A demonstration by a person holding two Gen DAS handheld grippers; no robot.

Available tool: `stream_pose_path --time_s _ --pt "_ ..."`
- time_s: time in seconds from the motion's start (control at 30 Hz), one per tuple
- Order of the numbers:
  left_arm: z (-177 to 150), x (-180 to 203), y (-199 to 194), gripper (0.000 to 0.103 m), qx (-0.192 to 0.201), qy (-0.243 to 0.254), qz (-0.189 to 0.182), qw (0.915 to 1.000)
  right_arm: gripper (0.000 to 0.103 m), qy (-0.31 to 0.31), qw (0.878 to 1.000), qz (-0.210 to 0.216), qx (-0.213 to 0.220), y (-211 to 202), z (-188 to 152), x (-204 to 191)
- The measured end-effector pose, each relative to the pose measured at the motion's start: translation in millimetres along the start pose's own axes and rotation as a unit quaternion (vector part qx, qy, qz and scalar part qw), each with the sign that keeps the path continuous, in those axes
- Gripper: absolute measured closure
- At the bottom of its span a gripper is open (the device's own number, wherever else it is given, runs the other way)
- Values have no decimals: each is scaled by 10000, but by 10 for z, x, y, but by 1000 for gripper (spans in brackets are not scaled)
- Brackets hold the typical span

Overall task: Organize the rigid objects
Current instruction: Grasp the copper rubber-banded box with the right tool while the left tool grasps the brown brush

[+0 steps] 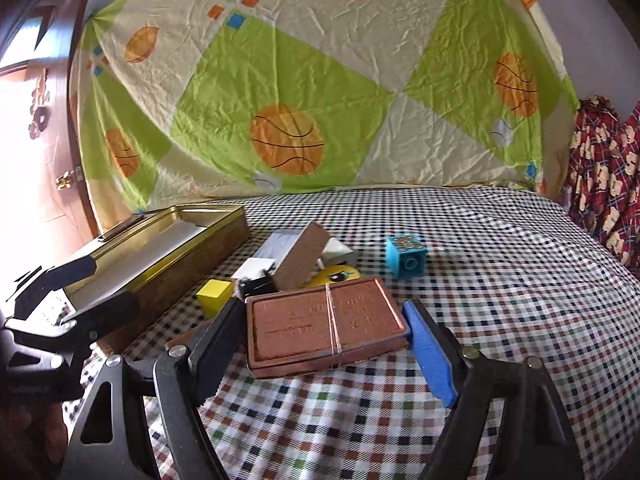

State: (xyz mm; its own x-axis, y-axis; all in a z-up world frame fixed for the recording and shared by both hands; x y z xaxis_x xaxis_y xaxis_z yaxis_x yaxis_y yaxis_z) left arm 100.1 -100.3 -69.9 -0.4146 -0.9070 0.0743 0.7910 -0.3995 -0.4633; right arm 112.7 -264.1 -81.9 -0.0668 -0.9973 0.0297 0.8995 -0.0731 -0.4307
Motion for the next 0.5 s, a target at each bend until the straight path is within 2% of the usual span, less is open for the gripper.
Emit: stream_pose_path --time_s 0.13,0.23,0.3,0.4,0.5 --pt "-37 99 235 20 -367 55 -105 9993 21 83 9998 -128 -116 129 40 77" --pt "-112 179 423 27 -744 -3 -390 9965 21 57 9997 -198 -127 191 76 105" --pt "-153 197 520 42 -986 -57 -480 9940 21 107 9996 -153 -210 231 58 119" --pt "-205 232 625 49 -1238 -30 -536 9909 21 80 9997 -156 -187 221 41 114" --pt "-253 255 682 66 -1406 -15 -622 9881 21 -17 9997 -162 -174 217 26 83"
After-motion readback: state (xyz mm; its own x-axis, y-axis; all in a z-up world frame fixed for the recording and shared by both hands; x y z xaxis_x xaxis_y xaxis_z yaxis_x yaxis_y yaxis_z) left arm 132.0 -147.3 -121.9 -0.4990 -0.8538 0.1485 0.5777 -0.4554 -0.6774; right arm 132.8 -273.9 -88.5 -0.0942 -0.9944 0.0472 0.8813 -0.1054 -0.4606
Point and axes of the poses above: each gripper's, at about its wrist camera, not at the fingertips, and y roughly the way its jaws point, x to its right, z to its top, the point moved 9 cm from there along y, roughly the way its jaws point, and after that the axes turned 15 degrees about -z, right-handed, at the moved point
